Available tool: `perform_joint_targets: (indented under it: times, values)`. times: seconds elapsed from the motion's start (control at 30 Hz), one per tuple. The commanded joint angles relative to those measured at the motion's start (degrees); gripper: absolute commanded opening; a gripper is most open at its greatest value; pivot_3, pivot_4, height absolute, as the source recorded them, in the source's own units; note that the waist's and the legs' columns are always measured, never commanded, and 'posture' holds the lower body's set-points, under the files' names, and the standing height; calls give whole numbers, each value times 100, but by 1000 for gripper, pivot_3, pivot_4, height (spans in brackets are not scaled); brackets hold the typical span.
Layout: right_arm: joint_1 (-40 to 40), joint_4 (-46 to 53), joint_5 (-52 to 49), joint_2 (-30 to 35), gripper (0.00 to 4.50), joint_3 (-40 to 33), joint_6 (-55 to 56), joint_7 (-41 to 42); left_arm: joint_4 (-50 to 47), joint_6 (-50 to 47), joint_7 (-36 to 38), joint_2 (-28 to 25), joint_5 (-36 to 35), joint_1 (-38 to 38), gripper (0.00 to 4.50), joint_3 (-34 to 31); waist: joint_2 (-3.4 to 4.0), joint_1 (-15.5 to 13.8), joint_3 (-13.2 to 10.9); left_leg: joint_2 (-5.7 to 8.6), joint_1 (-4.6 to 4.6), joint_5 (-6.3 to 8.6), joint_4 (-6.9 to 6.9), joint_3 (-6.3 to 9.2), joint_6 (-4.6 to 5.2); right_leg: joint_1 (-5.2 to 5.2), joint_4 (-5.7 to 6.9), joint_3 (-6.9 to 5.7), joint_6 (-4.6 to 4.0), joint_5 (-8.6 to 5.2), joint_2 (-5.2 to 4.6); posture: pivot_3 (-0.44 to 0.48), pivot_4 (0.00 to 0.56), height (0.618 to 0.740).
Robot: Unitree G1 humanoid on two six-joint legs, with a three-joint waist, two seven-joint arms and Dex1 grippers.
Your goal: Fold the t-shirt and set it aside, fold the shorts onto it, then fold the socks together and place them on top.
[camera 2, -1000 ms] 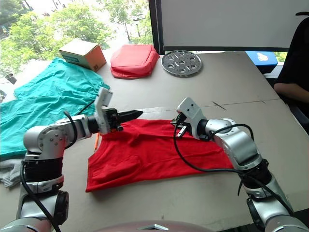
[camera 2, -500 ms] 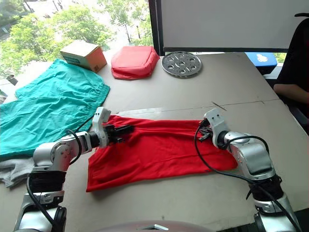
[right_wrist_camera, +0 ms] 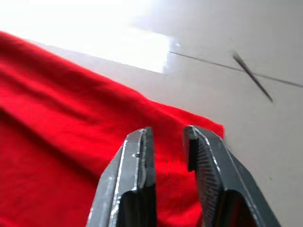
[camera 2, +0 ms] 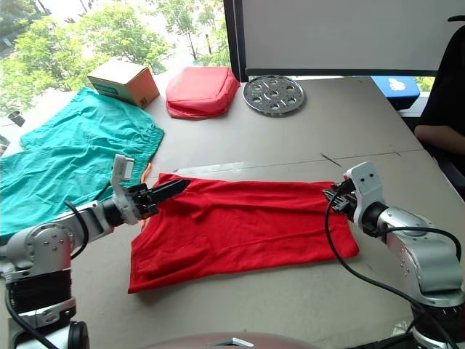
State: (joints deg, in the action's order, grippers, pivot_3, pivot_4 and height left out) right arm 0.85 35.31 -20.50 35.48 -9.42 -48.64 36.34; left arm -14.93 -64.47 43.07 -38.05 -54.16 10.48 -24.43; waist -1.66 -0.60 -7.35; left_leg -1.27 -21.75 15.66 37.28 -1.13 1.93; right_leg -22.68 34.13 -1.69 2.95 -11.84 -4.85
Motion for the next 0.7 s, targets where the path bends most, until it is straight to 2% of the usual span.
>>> perform_joint_targets:
  times: [0.03,0.1,0.13,0.17,0.27,0.4,0.5,0.7]
  values:
    - [-693,415,30,647,2780,-226,1127,974,-815,183,682,-414,-334,-510,2772,-150,13,-10,-3,-1,1,1,-3,-1,1,2,-16,-1,0,0,-1,0,150,740]
    - [-1156,422,248,1031,3989,-316,1842,1361,-1260,743,1239,-831,62,-1051,4011,-48,12,-7,-9,0,-5,4,-3,-10,6,0,-28,1,3,-2,-11,0,150,740]
    - [-1405,389,399,1221,4239,-374,2217,1540,-1459,1269,1617,-999,430,-1460,4228,-4,12,-7,-14,0,-4,6,-2,-12,7,0,-29,2,3,-2,-13,0,150,740]
    - [-1713,248,759,1429,4469,-428,2836,1657,-1536,2195,1983,-1042,1042,-1944,4443,25,19,-5,-18,-1,-6,5,1,-12,7,-2,-28,1,7,-4,-14,0,150,740]
    - [-2482,-96,1322,1697,4469,-686,4188,1928,-1298,4513,2859,-835,2221,-3120,4443,-143,24,-15,-11,-1,0,9,0,-26,0,-3,-33,11,18,-11,-23,0,150,740]
    - [-2927,-512,1853,1602,4469,-828,5409,1746,-425,6836,3362,-381,3007,-3902,4443,-287,26,-36,-13,-8,-7,18,3,-20,-17,-10,-33,4,23,-14,-25,0,150,740]
    - [-3076,-844,2214,1426,4469,-749,6010,1461,73,8025,3465,-124,3301,-4202,4443,-265,14,-43,-10,-10,-11,20,7,-20,-20,-11,-33,2,27,-17,-31,0,150,740]
    - [-3219,-1320,2673,1140,4469,-534,6658,1078,672,9471,3351,55,3654,-4289,4443,-44,12,-43,-11,-8,-15,23,7,-19,-18,-11,-32,-5,30,-18,-52,0,150,740]
